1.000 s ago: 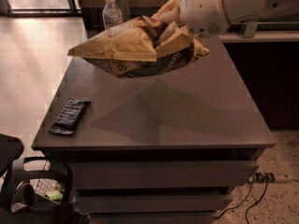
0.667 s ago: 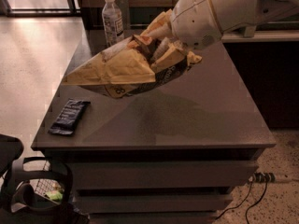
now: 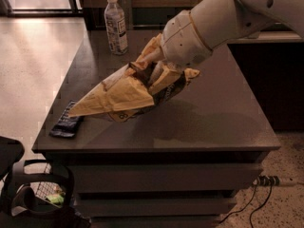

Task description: Move brown chip bag near rxbar blueberry

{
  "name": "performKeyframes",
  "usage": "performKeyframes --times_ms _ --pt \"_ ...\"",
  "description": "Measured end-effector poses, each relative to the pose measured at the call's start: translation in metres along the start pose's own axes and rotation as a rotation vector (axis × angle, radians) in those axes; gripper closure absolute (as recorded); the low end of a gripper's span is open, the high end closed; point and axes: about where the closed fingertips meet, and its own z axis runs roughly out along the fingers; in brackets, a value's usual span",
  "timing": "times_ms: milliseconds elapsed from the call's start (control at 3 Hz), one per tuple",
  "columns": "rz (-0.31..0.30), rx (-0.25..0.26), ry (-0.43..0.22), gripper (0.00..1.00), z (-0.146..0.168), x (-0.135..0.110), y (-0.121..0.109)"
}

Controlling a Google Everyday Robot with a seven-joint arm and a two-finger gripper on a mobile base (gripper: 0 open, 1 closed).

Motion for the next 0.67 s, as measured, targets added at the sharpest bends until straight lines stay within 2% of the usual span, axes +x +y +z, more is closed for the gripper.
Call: performKeyframes --times_ms 333,667 --pt "-0.039 -0.011 0.005 1.00 0.016 -0.003 0.002" --pt "-0.090 0.003 -0.016 1.00 0.028 -0.012 -0.003"
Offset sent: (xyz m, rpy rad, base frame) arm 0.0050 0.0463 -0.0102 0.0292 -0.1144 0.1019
